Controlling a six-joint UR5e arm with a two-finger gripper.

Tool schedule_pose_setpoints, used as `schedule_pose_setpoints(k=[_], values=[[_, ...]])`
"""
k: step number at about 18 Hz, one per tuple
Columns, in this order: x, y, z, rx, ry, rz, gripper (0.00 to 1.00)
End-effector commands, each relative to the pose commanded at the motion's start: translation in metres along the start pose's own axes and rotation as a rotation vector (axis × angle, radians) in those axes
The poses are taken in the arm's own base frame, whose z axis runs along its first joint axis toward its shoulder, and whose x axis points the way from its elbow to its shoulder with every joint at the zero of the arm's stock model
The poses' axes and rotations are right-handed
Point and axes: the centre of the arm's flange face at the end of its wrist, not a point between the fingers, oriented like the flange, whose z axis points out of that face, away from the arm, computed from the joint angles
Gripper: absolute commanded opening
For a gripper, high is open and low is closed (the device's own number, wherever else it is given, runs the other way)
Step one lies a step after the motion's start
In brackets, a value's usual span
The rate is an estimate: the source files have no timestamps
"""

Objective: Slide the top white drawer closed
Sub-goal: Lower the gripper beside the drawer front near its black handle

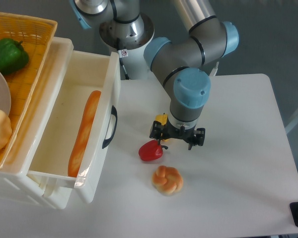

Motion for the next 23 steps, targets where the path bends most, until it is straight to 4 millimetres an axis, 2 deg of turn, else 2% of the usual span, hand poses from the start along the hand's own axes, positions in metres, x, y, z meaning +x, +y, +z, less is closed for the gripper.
schedule_pose_setpoints(k=[4,8,10,13,23], values=[[0.023,-0.009,0.012,-0.022,0.010,0.036,1.00],[0.037,-0.015,0.017,-0.018,0.031,0.042,1.00],[0.040,-0.014,0.023,-0.024,0.042,0.043,1.00],[0.044,-0.015,0.021,-0.007,0.095,0.037,1.00],[0.048,-0.012,0.021,-0.021,0.118,0.029,1.00]])
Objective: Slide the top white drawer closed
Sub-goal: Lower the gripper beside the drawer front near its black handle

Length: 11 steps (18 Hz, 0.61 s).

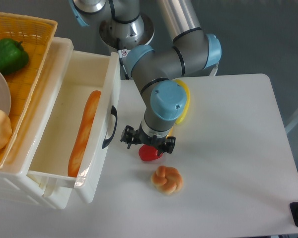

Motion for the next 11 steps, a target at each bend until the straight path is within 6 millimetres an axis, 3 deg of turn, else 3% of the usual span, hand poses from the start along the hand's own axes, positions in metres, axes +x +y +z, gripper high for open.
schedule_pose_setpoints(k=[11], values=[[0.0046,0.0009,-0.0027,0.002,0.020,0.000,1.00]])
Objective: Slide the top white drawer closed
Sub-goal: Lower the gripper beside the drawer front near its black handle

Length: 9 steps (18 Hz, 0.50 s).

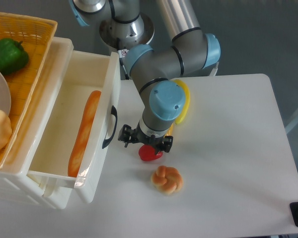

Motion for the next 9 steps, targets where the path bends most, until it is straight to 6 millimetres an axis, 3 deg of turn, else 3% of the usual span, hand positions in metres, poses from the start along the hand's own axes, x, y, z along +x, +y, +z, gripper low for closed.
schedule_pose_setpoints(k=[9], values=[[0.0070,0.0000,-0.0022,-0.002,0.008,0.008,1.00]])
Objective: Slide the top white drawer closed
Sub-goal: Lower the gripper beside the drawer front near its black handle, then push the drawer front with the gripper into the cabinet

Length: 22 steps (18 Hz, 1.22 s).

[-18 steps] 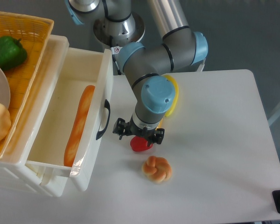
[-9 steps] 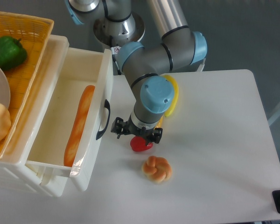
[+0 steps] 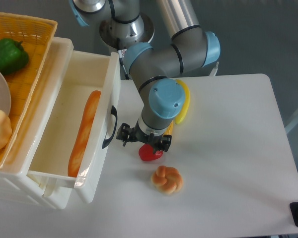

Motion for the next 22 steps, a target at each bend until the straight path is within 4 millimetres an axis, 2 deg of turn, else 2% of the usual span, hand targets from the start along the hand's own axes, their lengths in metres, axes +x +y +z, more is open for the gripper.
schedule_pose_setpoints(k=[11,22], values=[[0.009,-0.002,0.002,-0.007,0.003,0.012,1.00],[0.019,0.000,-0.008,0.010,0.032,0.015,1.00]])
